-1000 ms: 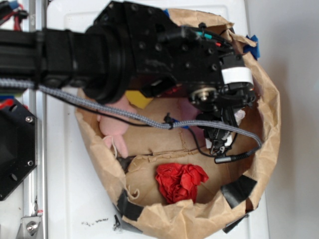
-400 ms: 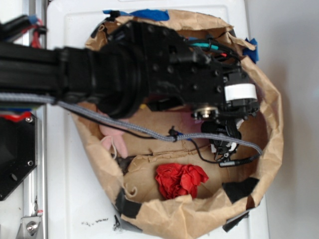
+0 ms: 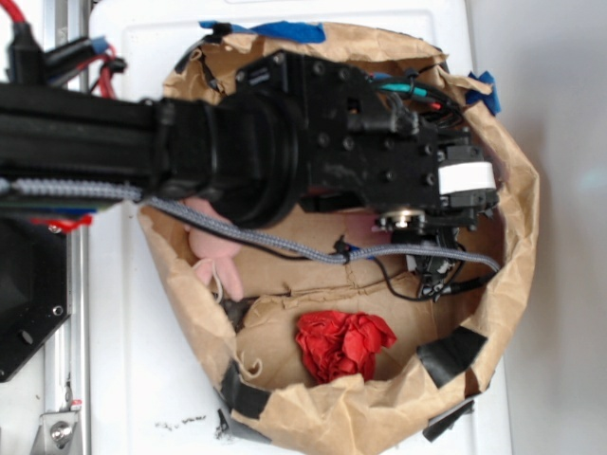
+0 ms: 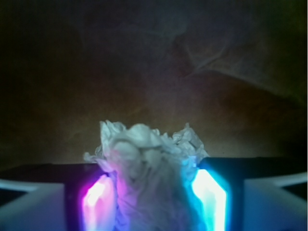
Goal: Grab the white paper.
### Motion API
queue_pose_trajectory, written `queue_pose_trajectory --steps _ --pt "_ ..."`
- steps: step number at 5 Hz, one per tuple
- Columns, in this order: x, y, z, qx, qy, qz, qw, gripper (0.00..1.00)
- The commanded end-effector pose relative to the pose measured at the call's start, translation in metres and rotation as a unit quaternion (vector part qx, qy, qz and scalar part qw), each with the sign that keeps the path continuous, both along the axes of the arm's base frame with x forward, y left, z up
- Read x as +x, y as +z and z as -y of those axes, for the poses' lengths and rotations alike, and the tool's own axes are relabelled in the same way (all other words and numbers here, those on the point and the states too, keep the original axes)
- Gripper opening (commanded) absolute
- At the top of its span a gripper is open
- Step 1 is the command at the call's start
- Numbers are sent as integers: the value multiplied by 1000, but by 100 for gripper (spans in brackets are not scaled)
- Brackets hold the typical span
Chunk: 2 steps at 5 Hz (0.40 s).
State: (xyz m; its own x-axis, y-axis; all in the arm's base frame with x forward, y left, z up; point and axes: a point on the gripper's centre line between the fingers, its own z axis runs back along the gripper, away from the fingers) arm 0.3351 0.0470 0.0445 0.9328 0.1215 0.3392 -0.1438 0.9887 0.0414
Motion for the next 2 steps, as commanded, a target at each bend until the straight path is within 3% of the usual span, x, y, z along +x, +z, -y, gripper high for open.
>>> queue_pose_trajectory --steps 1,2 --pt "0 22 3 -4 -10 18 1000 0" --pt "-12 39 -3 -15 -4 19 1000 0"
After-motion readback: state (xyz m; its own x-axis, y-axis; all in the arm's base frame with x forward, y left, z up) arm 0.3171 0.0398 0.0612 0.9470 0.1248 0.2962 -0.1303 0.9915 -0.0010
